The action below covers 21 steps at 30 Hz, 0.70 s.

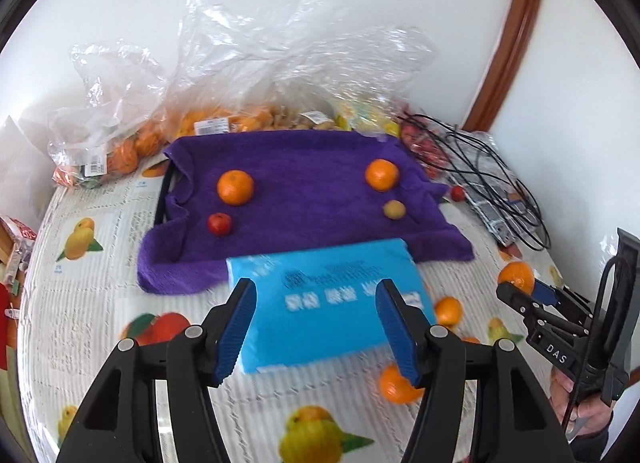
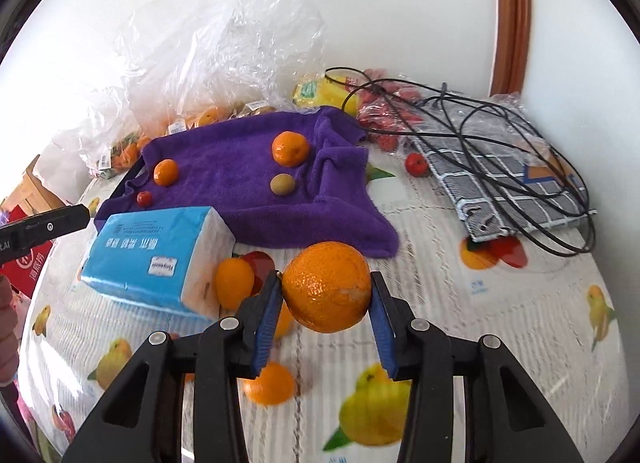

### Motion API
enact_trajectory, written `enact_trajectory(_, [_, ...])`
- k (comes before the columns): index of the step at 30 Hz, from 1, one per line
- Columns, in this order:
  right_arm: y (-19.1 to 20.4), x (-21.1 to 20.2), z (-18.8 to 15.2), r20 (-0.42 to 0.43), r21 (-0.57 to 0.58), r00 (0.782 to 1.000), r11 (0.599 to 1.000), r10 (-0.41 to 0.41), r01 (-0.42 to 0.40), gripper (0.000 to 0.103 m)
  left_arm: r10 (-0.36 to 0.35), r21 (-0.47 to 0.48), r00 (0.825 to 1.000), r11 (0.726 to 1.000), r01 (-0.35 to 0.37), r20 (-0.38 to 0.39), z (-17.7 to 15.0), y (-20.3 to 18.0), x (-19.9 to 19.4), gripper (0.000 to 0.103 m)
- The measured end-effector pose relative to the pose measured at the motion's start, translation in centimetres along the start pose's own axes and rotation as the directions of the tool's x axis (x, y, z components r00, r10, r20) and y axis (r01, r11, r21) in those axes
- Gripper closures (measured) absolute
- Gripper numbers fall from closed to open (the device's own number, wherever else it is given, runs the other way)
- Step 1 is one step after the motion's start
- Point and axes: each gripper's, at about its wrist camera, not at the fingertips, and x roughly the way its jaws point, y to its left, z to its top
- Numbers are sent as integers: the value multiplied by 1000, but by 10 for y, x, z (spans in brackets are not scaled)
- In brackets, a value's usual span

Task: Organize fruits
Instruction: 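Close the right gripper on the large orange while the left grasps another orange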

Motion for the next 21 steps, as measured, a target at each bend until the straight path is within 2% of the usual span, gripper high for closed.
enact_trajectory(11, [-19,-28,-39,11,19,999,999,-32,32,61,-83,56,995,995,86,-62,-48,-40,4,42])
enact_trajectory(21, [-40,-21,-57,-19,28,998,998,-53,53,61,-78,74,985,993,90,-156,-72,-66,46,44])
